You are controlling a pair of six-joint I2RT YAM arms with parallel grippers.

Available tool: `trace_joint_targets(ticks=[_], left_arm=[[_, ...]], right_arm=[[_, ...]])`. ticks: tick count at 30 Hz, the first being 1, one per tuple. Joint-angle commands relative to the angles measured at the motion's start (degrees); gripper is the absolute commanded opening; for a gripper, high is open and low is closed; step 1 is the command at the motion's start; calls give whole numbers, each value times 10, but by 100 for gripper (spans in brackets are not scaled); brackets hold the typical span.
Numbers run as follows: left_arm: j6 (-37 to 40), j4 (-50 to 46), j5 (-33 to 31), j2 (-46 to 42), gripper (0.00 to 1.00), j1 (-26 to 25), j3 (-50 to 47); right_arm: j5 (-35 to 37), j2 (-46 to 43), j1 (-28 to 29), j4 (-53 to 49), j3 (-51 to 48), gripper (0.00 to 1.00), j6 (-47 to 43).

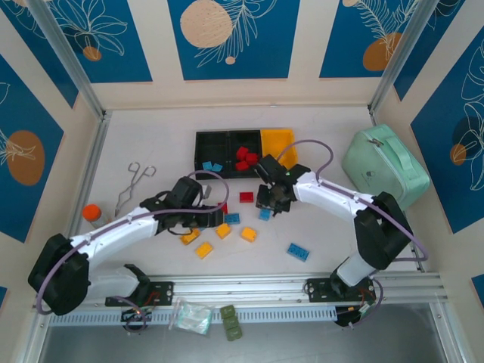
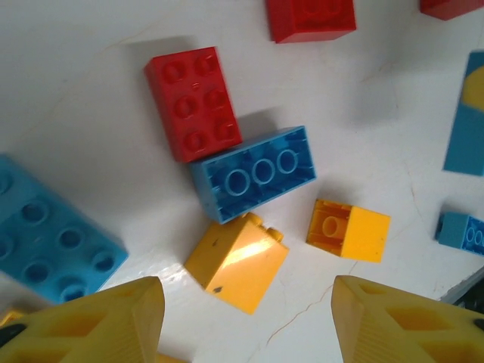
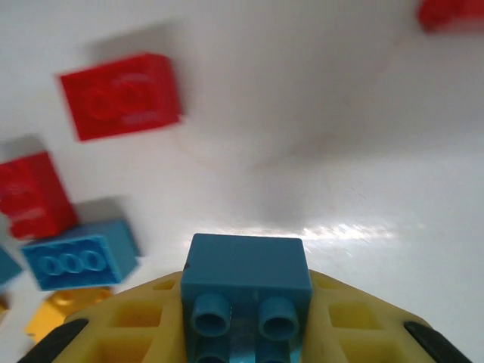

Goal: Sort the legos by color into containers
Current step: Pick up the lego from the bottom-center of the table, then place the lego in the container.

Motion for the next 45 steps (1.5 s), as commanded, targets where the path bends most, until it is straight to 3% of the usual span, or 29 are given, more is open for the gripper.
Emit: trace_joint_targets(ticks=[1, 13, 35, 41, 45], left_arm=[[-41, -48, -43, -39, 60, 19, -26], [-69, -149, -81, -157, 62, 77, -84], [-89, -147, -67, -178, 62, 82, -109], [-89, -146, -67, -175, 62, 81, -109], [-91, -143, -66, -172, 62, 82, -110]], right_arm=[[-7, 33, 5, -18, 61, 26, -40], [-61, 203, 9, -45, 327, 27, -100], [-75, 550, -13, -180, 826, 29, -144], [-70, 596, -12, -175, 886, 32, -150], [-64, 597, -12, -171, 887, 42, -149]])
